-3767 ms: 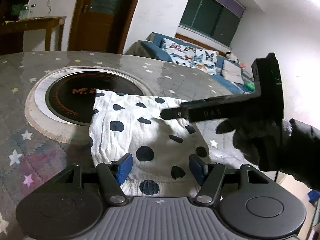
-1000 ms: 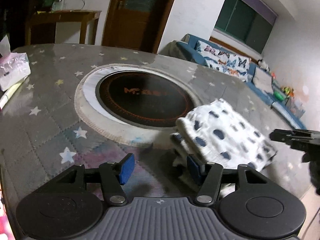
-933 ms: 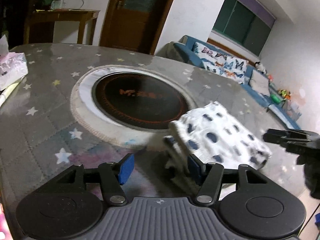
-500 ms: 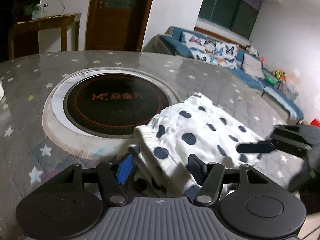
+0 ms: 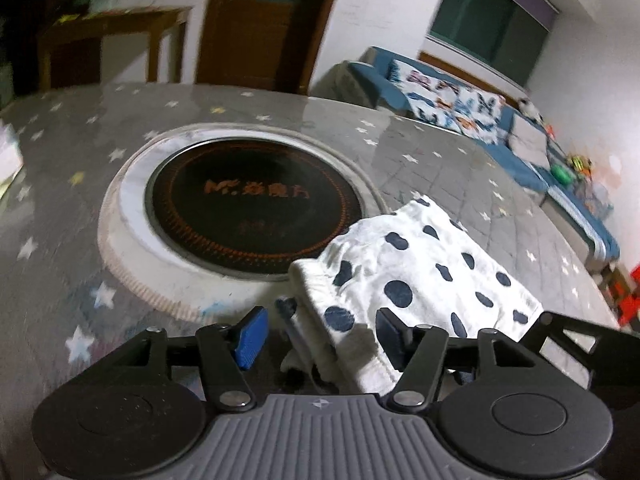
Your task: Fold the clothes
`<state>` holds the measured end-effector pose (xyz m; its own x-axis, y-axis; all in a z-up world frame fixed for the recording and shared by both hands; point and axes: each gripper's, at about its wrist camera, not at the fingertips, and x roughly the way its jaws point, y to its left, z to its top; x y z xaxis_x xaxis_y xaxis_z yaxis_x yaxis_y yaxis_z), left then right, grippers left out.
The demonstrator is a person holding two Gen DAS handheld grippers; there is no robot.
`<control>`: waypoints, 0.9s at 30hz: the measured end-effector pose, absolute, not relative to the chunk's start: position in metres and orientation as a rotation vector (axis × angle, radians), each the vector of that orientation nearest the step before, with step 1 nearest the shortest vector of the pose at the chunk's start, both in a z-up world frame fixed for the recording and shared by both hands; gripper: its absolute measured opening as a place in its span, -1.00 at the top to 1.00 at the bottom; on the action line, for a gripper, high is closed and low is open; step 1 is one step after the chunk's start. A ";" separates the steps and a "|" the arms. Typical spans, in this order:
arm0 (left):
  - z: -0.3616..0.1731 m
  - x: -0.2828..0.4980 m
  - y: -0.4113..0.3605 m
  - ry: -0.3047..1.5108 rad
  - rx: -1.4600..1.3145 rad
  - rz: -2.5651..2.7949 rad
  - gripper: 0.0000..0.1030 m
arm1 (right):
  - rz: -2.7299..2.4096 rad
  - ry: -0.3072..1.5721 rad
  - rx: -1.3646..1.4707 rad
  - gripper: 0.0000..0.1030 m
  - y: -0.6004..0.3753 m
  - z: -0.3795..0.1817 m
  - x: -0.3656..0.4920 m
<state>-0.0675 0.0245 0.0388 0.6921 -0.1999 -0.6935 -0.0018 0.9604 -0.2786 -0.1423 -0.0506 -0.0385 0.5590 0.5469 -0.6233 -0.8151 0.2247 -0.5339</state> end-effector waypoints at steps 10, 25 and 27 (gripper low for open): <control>0.036 -0.085 0.048 0.860 -0.596 -0.028 -0.55 | 0.975 0.334 -0.816 0.50 -0.049 -0.031 -0.139; 0.002 -0.082 0.056 0.954 -1.051 -0.043 -0.55 | 0.946 0.372 -0.591 0.65 -0.077 -0.004 -0.129; 0.000 -0.077 0.057 0.954 -1.058 -0.038 -0.32 | 0.950 0.375 -0.581 0.65 -0.079 -0.003 -0.128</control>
<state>-0.0765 0.0571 0.0001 0.6162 -0.4512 -0.6455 -0.3986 0.5282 -0.7497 -0.1285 -0.0785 -0.0032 0.5362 0.6489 -0.5398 -0.8427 0.4486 -0.2978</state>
